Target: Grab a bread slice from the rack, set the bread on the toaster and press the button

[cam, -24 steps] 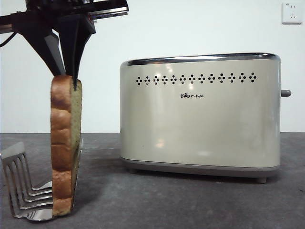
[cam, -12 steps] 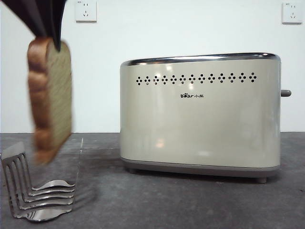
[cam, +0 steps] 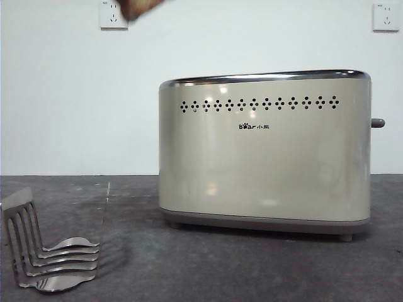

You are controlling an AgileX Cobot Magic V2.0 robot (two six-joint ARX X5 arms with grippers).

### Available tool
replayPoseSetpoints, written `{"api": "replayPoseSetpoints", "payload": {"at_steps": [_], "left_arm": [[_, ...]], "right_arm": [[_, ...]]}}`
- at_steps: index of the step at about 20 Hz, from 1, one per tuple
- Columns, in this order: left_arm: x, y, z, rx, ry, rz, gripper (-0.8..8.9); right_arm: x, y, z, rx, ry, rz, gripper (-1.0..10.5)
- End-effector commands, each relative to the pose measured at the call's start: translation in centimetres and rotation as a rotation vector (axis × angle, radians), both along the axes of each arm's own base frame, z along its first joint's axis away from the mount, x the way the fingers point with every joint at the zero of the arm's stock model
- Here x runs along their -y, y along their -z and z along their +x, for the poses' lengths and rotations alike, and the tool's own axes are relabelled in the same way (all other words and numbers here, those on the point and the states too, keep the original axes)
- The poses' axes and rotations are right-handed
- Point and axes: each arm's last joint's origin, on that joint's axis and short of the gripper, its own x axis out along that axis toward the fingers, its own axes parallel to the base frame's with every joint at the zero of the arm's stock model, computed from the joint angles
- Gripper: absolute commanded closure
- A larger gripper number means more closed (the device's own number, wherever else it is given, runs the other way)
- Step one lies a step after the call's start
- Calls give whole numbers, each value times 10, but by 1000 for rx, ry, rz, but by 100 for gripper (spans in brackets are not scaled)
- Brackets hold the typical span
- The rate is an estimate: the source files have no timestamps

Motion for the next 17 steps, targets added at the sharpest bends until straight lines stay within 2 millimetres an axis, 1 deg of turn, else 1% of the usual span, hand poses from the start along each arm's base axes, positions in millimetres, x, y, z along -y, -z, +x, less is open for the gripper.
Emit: {"api": "replayPoseSetpoints", "payload": {"at_steps": [1, 4, 7, 9, 17], "left_arm": [[6, -5, -3, 254, 303, 176, 822], [14, -2, -1, 375, 477, 291, 822], [25, 3, 6, 427, 574, 358, 822], [34, 6, 12, 463, 616, 385, 822], [67, 15, 39, 567, 663, 400, 822]], "right_arm": [[0, -1, 0, 8, -2, -11, 947], [0, -1, 0, 8, -2, -11, 947], [0, -1, -1, 5, -2, -11, 947], [0, -1, -1, 3, -2, -11, 947], [0, 2, -2, -30, -2, -14, 947]]}}
